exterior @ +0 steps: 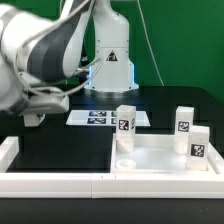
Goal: Assemble square table
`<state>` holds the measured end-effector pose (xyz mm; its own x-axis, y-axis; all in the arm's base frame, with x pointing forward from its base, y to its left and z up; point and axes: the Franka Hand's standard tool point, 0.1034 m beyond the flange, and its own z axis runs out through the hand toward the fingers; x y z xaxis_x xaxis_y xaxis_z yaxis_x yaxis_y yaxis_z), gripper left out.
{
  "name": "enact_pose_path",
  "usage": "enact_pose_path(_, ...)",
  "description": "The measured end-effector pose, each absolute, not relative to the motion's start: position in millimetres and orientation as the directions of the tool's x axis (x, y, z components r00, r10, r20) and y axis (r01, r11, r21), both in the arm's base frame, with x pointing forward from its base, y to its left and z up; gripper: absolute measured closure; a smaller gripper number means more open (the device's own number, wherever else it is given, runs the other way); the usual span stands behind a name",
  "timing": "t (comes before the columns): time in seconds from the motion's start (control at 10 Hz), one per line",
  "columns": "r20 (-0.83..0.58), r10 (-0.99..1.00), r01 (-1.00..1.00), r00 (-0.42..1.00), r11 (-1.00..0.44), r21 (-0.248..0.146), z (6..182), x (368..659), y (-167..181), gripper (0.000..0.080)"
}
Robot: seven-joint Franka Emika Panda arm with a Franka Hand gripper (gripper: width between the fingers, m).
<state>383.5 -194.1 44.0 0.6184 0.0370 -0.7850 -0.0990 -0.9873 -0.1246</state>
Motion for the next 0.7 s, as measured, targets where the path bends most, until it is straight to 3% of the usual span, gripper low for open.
enact_pose_path(0.2,-0.72,0.068,-0.055,0.69,-0.988,-0.146,85.5,414.6,-174.1,0.0509)
enact_pose_path(0.3,-0.694,0.075,-0.049,0.716,-0.986,-0.157,97.7,417.7,-170.5,0.0509)
enact_pose_path(0.4,-0.66,0.046,-0.07,0.75,-0.986,-0.149,88.8,410.9,-181.2,0.0509)
enact_pose_path(0.7,-0.516,0.018,-0.055,0.857,-0.991,-0.125,91.6,423.4,-180.5,0.0509)
